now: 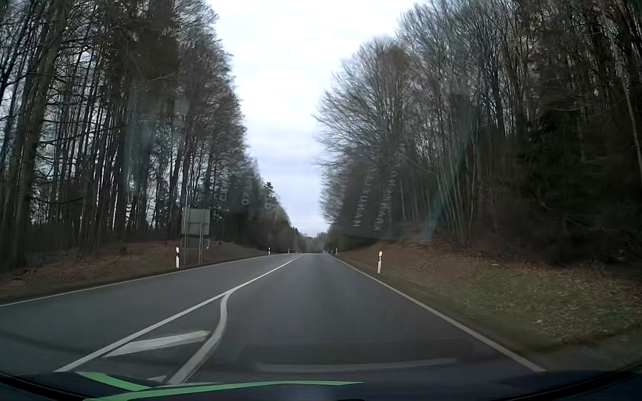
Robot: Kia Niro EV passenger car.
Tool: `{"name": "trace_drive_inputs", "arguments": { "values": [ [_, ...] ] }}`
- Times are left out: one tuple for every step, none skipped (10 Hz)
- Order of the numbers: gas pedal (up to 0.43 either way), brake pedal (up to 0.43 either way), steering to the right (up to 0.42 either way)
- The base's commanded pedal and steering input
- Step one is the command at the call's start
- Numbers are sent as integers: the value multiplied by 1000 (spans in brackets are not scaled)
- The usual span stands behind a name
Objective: Follow the waypoints while adhering to traffic rules and regulations
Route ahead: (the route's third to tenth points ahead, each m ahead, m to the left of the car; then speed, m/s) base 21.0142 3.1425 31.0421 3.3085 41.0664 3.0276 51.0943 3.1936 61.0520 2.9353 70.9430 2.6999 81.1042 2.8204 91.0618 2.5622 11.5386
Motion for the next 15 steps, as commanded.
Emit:
{"name": "trace_drive_inputs", "arguments": {
  "values": [
    [319, 0, -3],
    [319, 0, -2],
    [319, 0, 0],
    [319, 0, 0],
    [319, 0, 0],
    [319, 0, 0],
    [319, 0, 0],
    [319, 0, 0],
    [319, 0, 0],
    [319, 0, 0],
    [319, 0, 0],
    [319, 0, 0],
    [319, 0, 0],
    [319, 0, 0],
    [319, 0, 1]
  ]
}}
